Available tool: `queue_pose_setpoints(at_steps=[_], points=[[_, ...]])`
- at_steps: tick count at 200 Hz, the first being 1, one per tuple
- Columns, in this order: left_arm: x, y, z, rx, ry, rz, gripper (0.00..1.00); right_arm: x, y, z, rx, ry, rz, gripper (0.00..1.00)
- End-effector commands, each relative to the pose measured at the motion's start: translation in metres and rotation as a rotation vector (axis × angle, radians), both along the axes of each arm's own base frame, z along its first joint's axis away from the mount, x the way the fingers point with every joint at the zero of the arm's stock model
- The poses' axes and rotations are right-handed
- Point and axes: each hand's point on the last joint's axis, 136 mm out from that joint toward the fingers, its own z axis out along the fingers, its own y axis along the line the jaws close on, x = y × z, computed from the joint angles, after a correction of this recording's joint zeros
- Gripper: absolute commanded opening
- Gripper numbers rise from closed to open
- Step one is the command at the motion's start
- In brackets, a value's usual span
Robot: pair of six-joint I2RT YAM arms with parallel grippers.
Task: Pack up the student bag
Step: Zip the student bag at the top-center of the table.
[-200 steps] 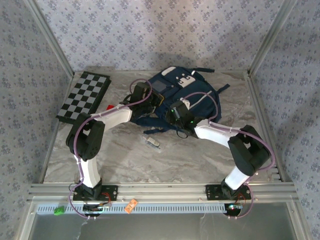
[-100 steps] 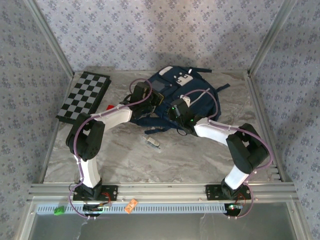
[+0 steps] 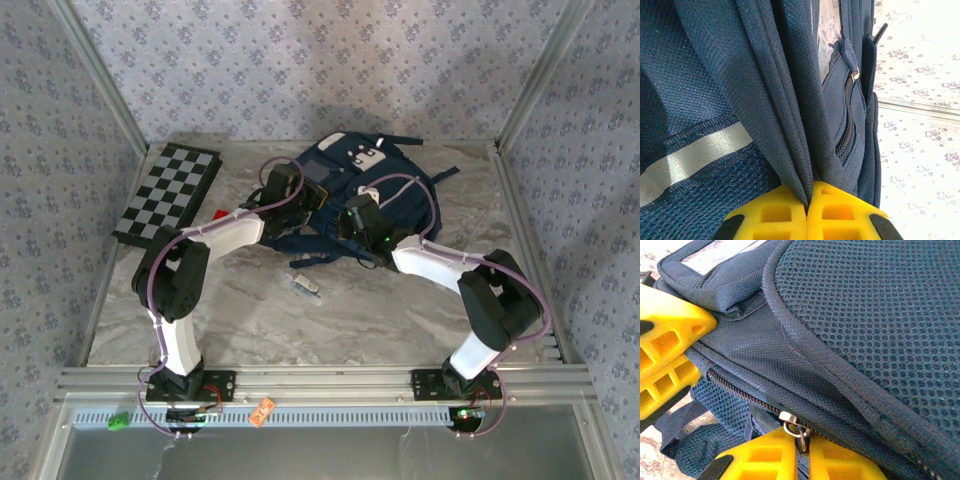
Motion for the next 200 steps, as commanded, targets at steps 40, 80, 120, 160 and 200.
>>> queue_pose_setpoints(at_steps=[40,80,120,160,200], points=[[-0.003,-0.010,0.044,-0.070,-0.081,-0.058,0.00,0.003,-0.023,0.021,-0.087,-0.054,-0.059,0.00],[0.002,0.002,0.044,-0.067,-0.079,-0.042,0.00,-0.025,-0.040,0.000,-0.163,0.043,-0.042,0.00],[0.005,0.008,0.041,-0.061,-0.076,-0.036,0.00,-0.052,-0.051,-0.013,-0.215,0.122,0.016,0.00],[0.010,0.018,0.041,-0.060,-0.077,-0.019,0.00,-0.078,-0.085,-0.019,-0.265,0.175,-0.025,0.00],[0.013,0.017,0.040,-0.050,-0.071,-0.043,0.00,-0.089,-0.077,-0.017,-0.244,0.191,0.118,0.00]])
